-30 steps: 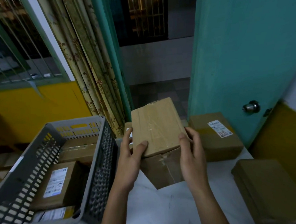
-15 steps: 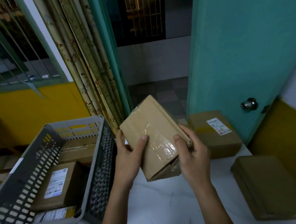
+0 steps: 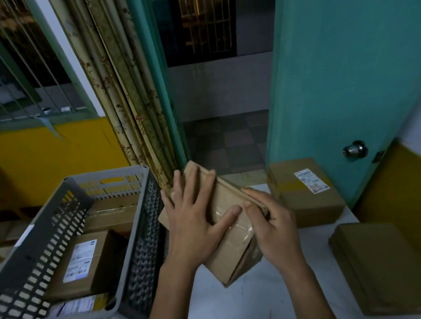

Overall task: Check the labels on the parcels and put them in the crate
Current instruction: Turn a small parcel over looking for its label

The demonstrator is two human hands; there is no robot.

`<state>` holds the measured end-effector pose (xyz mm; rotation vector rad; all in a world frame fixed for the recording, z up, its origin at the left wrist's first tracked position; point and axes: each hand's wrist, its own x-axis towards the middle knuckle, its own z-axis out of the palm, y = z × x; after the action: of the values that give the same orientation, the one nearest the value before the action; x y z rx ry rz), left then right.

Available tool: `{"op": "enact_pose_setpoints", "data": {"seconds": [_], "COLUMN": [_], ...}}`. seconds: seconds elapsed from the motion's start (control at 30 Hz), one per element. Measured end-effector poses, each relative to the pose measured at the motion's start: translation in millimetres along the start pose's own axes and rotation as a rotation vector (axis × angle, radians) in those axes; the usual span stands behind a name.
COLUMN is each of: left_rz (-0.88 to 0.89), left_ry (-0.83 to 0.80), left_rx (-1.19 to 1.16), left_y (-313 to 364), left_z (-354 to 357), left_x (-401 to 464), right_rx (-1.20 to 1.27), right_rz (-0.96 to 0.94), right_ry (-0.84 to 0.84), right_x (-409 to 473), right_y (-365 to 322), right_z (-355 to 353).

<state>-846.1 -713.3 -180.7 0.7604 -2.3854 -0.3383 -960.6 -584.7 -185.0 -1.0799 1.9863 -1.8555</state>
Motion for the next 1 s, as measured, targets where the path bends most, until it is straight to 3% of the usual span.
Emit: {"op": "enact_pose_setpoints", "data": {"seconds": [0.23, 0.37, 0.57, 0.7, 0.87, 1.0], "left_rz": [0.137, 0.161, 0.131, 0.011, -0.300, -0.417], "left_ry": [-0.048, -0.093, 0.033, 0.128, 0.365, 0.478], "left_rx": [0.071, 0.031, -0.088, -0.190, -0.404, -0.453], "left_y": [2, 0, -8, -11, -18, -11], "left_z": [-16, -24, -13, -11, -13, -13], "left_x": [6, 11, 8, 6, 5, 2], "right_rx": [0.011, 0.031, 0.077, 0.130, 0.050, -0.038], "right_rz": [0.039, 0.037, 0.043, 0.039, 0.124, 0.152], "right_ry": [-0.175, -0.188, -0.192, -0.137, -0.240, -0.272], "right_x": [3, 4, 3, 3, 1, 4], "right_y": [-2, -2, 4, -4, -3, 3], "right_z": [-16, -16, -9, -5, -10, -10]}}
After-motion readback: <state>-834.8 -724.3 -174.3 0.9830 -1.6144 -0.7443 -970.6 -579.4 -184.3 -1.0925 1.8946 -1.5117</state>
